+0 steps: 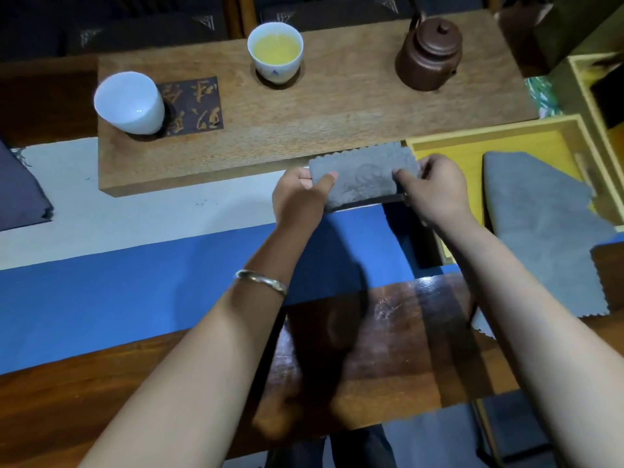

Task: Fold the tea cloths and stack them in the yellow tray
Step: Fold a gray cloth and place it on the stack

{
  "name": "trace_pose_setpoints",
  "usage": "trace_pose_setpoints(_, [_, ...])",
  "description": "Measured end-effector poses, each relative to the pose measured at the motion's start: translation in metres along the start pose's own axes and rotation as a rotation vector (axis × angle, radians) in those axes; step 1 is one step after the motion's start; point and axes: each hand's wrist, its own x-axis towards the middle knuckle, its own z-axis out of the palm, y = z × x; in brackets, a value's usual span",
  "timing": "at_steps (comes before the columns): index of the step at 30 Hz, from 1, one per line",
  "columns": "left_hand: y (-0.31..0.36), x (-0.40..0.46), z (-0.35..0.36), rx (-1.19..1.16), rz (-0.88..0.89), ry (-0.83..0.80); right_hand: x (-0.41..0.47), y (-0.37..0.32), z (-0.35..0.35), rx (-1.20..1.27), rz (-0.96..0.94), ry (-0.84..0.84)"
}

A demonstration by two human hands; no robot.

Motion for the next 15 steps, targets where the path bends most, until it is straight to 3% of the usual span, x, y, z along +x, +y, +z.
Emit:
trace_pose_setpoints(2, [-0.002,0.007,0.006,0.062,0.042,0.043,0.006,-0.002,0.002,-0.244,-0.109,0.090])
trace_pose_setpoints(6, [-0.007,0.016,0.009,0.199,0.161,0.089,0.016,0.003,0.013,-0.459,-0.189,0.119])
trace_pose_setpoints(11, [-0.011,0.015,0.008,0.514,0.310,0.174,0.018,0.011,0.019,-0.327,-0.207,0.154])
trace_pose_setpoints(15, [-0.007,0.015,0.006,0.637,0.316,0.148,0.017,0.016,0.022,-0.239,-0.165,0.150])
